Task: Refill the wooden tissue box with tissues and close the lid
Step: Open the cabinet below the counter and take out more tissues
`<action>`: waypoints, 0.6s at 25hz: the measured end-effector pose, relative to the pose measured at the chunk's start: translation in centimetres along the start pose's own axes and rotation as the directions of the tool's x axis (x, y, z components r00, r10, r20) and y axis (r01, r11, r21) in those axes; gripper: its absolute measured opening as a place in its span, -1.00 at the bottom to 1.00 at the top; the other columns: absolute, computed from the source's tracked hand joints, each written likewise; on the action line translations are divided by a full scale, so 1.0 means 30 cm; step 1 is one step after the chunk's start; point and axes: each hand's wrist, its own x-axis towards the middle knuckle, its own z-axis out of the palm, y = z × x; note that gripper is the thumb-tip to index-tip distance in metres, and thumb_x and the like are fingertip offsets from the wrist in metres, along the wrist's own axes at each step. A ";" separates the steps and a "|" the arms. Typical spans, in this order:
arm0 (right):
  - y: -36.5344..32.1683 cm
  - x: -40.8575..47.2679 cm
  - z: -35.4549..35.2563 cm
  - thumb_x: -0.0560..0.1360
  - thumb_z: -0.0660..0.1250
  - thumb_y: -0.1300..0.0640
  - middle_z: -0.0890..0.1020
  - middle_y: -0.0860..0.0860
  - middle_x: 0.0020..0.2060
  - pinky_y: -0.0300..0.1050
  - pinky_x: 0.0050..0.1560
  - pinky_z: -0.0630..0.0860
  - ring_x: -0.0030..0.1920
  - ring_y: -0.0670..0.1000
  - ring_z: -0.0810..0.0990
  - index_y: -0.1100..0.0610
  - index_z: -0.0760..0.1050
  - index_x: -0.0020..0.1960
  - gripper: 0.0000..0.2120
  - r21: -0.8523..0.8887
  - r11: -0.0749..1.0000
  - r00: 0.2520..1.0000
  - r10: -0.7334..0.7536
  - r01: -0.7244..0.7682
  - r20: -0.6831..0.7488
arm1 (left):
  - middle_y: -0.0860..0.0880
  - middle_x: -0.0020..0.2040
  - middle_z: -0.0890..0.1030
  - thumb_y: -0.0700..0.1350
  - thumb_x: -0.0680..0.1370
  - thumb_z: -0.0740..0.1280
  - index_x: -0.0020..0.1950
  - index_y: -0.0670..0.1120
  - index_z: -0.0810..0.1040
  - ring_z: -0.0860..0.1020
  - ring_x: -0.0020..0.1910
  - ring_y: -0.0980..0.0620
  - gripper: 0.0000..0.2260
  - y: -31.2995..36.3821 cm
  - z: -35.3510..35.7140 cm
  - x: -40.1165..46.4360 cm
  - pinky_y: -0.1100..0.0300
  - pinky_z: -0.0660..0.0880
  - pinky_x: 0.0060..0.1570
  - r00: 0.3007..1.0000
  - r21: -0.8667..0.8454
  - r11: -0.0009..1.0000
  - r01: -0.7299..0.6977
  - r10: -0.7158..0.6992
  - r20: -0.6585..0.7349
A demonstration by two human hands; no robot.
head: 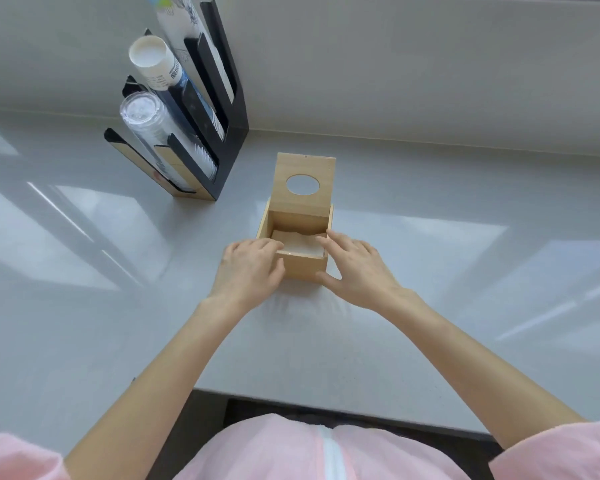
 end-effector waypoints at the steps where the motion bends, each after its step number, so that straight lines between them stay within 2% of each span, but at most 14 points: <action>1: 0.002 -0.029 0.007 0.55 0.17 -0.03 0.10 0.02 0.52 0.06 0.50 -0.02 0.50 0.02 0.07 0.03 0.07 0.48 -0.44 -0.007 1.000 1.000 0.005 -0.005 -0.004 | 0.02 0.30 0.50 -0.06 0.55 0.14 0.28 -0.04 0.43 0.38 0.31 0.01 -0.69 0.004 0.000 -0.035 0.11 0.18 0.30 0.999 0.008 1.000 0.017 -0.017 -0.031; 4: 0.000 -0.114 0.035 0.55 0.16 -0.04 0.08 0.02 0.52 0.06 0.50 -0.08 0.51 0.01 0.02 0.03 0.02 0.49 -0.41 0.007 1.000 1.000 0.022 -0.022 -0.013 | 0.00 0.35 0.45 -0.05 0.54 0.17 0.31 -0.04 0.40 0.34 0.36 0.01 -0.66 0.023 0.005 -0.122 0.06 0.15 0.35 0.996 0.008 0.997 0.071 -0.071 -0.054; 8: -0.005 -0.257 0.086 0.54 0.16 -0.05 0.06 0.01 0.53 0.06 0.50 -0.10 0.52 0.01 0.00 0.01 -0.07 0.51 -0.36 0.059 0.998 0.999 0.035 -0.035 0.010 | -0.04 0.42 0.36 -0.02 0.54 0.15 0.37 -0.04 0.33 0.27 0.42 0.00 -0.60 0.093 0.043 -0.275 -0.03 0.10 0.41 0.993 -0.006 0.993 0.121 -0.121 -0.014; 15: -0.007 -0.491 0.170 0.55 0.14 -0.06 0.03 0.00 0.53 0.05 0.51 -0.12 0.52 0.01 -0.06 0.03 -0.09 0.51 -0.36 0.062 0.997 0.995 0.039 -0.045 0.092 | -0.02 0.50 0.21 0.02 0.56 0.09 0.44 -0.01 0.19 0.10 0.49 0.01 -0.55 0.208 0.127 -0.541 -0.02 -0.01 0.45 0.970 -0.027 0.973 0.230 -0.227 0.092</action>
